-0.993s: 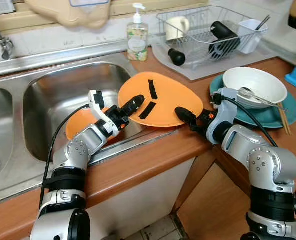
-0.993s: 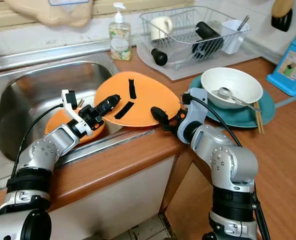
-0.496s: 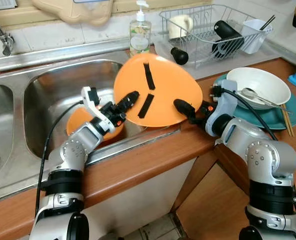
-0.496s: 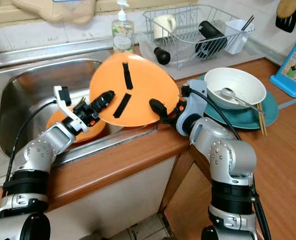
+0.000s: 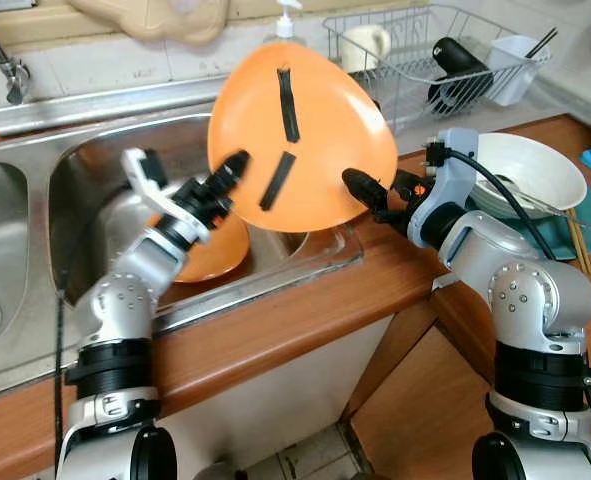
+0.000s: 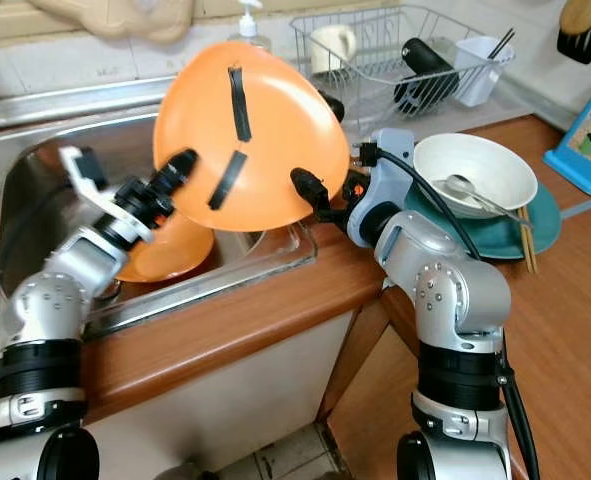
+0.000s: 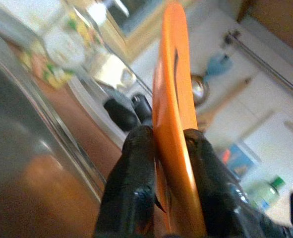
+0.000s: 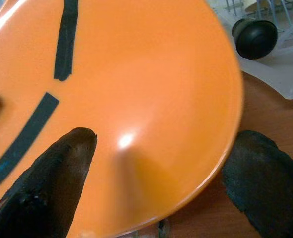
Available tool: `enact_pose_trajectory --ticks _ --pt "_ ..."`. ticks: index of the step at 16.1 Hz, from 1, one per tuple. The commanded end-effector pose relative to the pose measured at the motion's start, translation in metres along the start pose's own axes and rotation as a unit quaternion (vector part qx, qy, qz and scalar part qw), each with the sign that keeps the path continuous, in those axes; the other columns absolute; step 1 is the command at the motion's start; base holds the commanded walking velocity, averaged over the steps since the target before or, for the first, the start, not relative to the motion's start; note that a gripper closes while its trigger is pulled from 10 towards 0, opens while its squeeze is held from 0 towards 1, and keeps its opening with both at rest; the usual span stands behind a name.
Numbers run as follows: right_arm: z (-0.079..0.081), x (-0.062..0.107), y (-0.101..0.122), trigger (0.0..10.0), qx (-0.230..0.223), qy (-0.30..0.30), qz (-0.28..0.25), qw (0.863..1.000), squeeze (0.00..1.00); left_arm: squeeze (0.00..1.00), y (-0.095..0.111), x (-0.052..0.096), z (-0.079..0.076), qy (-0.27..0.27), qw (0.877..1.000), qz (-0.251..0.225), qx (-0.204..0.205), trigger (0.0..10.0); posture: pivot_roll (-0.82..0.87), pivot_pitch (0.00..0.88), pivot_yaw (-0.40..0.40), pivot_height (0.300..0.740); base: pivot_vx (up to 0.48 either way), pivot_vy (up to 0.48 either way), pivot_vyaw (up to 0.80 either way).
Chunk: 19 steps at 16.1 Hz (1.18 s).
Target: Kitchen organization
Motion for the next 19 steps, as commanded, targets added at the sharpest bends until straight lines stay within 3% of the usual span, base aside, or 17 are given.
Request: enact_pose_trajectory --ticks 1,8,9,11,12,15,17,19 --pt "0.009 -0.001 0.015 10.0 0.014 0.015 -0.026 0.999 0.0 0.0 0.014 0.002 -0.011 -0.01 1.0 -0.028 -0.008 0.0 -0.13 0.0 -0.011 0.74 0.0 0.0 0.0" --pt "0.021 0.0 0.018 10.0 0.027 0.047 -0.034 0.998 0.0 0.0 0.04 0.025 -0.006 0.058 0.993 -0.094 -0.032 0.0 -0.12 0.0 -0.022 0.74 0.0 0.0 0.0" --pt "0.03 0.002 0.014 10.0 0.077 0.07 -0.025 0.994 0.0 0.0 0.051 0.036 0.006 0.108 0.986 -0.114 -0.056 0.0 -0.12 0.0 -0.019 0.74 0.0 0.0 0.0" --pt "0.036 0.005 0.008 10.0 0.116 0.089 -0.013 0.989 0.0 0.0 0.059 0.045 0.015 0.144 0.979 -0.127 -0.067 0.0 -0.12 0.0 -0.02 0.74 0.0 0.0 0.0" --pt "0.046 0.009 -0.003 10.0 0.17 0.123 0.002 0.978 0.0 0.0 0.065 0.057 0.027 0.192 0.97 -0.127 -0.079 0.0 -0.12 0.0 -0.018 0.74 0.0 0.0 0.0" --pt "0.053 0.012 -0.009 10.0 0.183 0.147 0.009 0.972 0.0 0.0 0.066 0.061 0.035 0.224 0.963 -0.124 -0.082 0.0 -0.12 0.0 -0.015 0.74 0.0 0.0 0.0" --pt "0.069 0.023 -0.027 10.0 0.206 0.218 0.044 0.953 0.0 0.0 0.062 0.07 0.057 0.287 0.949 -0.107 -0.079 0.0 -0.11 0.0 -0.009 0.74 0.0 0.0 0.0" --pt "0.073 0.029 -0.037 10.0 0.22 0.243 0.06 0.943 0.0 0.0 0.059 0.072 0.063 0.309 0.943 -0.099 -0.072 0.0 -0.11 0.0 -0.009 0.74 0.0 0.0 0.0"
Point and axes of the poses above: a point about 5 cm out from each wrist's last joint towards the gripper, its own x axis pointing back from the gripper into the wrist, its own y axis along the axis of the wrist's last joint, z = x × y, the point moved 4 cm from there along -x, pointing out of the wrist towards the gripper, and after that the axes turned 8 degrees about x, right-handed, at the moved point
